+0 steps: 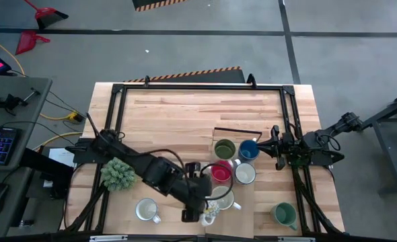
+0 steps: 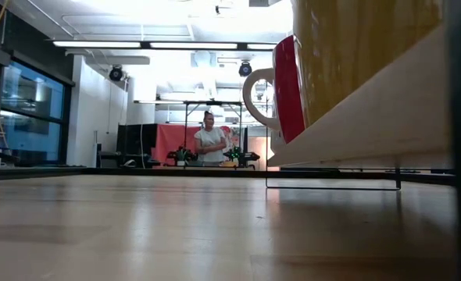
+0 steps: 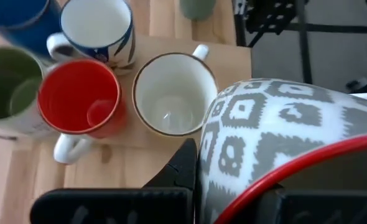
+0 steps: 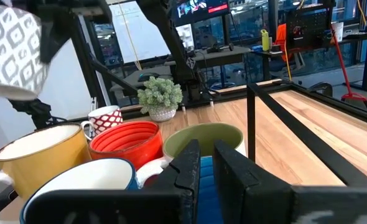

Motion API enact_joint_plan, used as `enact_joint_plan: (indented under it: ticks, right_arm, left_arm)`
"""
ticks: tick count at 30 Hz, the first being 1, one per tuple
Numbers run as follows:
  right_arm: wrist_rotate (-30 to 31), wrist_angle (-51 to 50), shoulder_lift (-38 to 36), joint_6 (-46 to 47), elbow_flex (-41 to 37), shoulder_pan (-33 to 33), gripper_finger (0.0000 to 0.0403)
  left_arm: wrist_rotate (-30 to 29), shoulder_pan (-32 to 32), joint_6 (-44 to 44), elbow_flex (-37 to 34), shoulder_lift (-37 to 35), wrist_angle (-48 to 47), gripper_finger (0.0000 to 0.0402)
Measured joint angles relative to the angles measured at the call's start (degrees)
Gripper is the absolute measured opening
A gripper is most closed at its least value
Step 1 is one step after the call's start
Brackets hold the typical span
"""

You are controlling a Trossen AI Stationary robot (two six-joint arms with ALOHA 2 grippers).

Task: Place coffee mugs
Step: Move the gray and white mug to the lower middle of the table

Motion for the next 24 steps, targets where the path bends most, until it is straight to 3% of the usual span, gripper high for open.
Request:
enact_joint_plan:
  ticks: [8, 15, 19, 24]
  right_arm:
    - [-0.02, -0.04, 0.0, 0.0, 0.0, -0.01, 0.003]
    - [-0.04, -0.04, 0.0, 0.0, 0.0, -0.01, 0.003]
    - [-0.04, -0.06, 0.0, 0.0, -0.01, 0.01, 0.003]
    - [-0.04, -0.07, 0.0, 0.0, -0.01, 0.0, 0.003]
  left_arm:
    - [1.5, 0.37, -6.35, 1.48, 5.98, -0.14, 0.0008]
    - [3.02, 0.22, -11.03, 3.13, 6.37, 0.38, 0.0008]
    - [6.92, -0.31, -11.18, 3.17, 6.38, 0.51, 0.0008]
    - [9.06, -0.99, -10.3, 3.17, 6.38, -3.89, 0.0008]
